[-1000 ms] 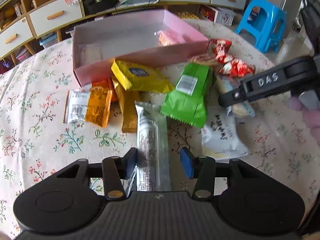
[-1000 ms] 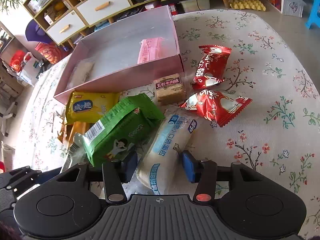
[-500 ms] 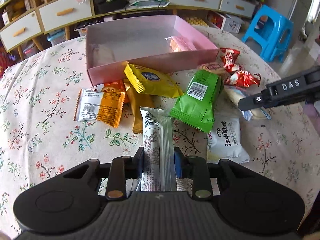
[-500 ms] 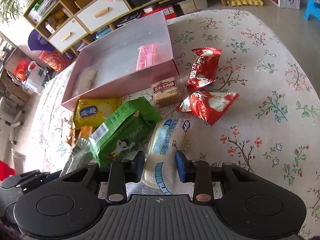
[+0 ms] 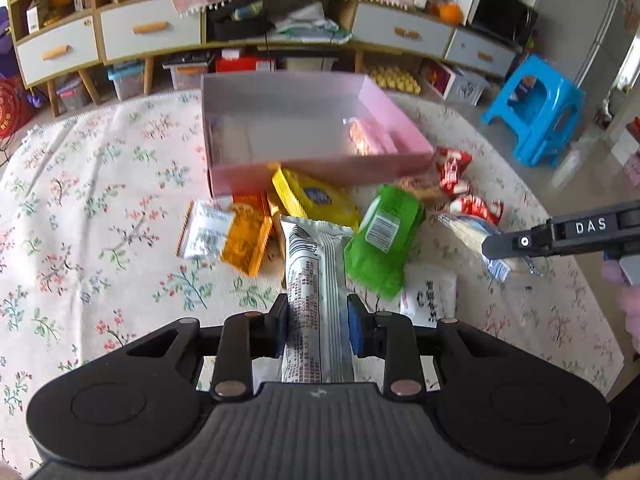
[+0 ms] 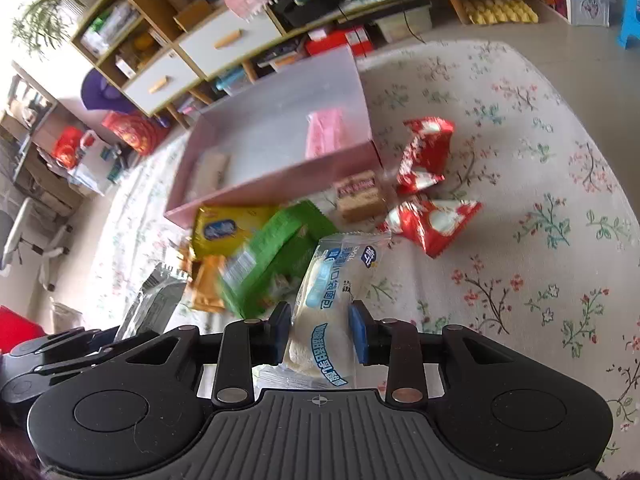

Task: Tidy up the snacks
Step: 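Carry both bars into the pink box and open both tools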

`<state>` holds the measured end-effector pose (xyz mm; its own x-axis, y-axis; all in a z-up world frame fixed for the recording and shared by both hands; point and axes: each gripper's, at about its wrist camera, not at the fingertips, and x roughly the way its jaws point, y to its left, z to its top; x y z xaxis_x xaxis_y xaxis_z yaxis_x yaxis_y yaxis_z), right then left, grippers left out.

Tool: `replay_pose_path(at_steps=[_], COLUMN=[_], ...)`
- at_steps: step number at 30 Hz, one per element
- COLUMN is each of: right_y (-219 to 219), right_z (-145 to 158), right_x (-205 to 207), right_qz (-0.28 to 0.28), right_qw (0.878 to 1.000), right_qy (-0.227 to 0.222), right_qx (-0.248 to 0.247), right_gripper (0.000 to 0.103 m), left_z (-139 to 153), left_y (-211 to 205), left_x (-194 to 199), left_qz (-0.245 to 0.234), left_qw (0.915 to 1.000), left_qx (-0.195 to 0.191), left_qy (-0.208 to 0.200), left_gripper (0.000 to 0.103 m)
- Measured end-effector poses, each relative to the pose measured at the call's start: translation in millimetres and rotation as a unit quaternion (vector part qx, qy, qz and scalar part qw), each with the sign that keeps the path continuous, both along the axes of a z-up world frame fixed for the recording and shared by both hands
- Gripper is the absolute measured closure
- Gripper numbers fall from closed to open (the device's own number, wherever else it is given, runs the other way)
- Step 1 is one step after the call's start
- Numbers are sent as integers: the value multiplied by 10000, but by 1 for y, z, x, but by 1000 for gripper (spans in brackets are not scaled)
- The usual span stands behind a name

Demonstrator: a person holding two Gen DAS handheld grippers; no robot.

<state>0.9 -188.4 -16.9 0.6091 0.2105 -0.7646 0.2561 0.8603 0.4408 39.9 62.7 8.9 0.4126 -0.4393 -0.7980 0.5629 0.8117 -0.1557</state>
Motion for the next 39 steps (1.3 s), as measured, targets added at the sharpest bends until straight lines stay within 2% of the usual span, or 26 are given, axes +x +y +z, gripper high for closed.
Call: replay_pose_path(at_steps=[14,21,26,34,39], right_y=[-1,2,5,-3,-9], right_z=[15,14,11,10,-3], right_x=[33,63,88,122,139], right_qz=[-168,-298,-400,-261,-286], right_qw=[9991,9977,9970,9928,9917], right_qy=[-357,-456,-596,-1145,-1251], right_qx=[125,410,302,235,113], right_gripper=[72,72,72,72,72], left_z=[17,4,-1,-12,-20], left_y=[-12,-31,-43,-49,-48], left_x=[39,78,100,119,130], left_qz=[464,937,1090,1123,1390], left_qw=[9975,9930,9907,9874,9823], left_qx=[-429,-681,-721,-709,-916], left_qy=[-327,-229,-375,-860,-860], left_gripper=[76,76,76,76,76])
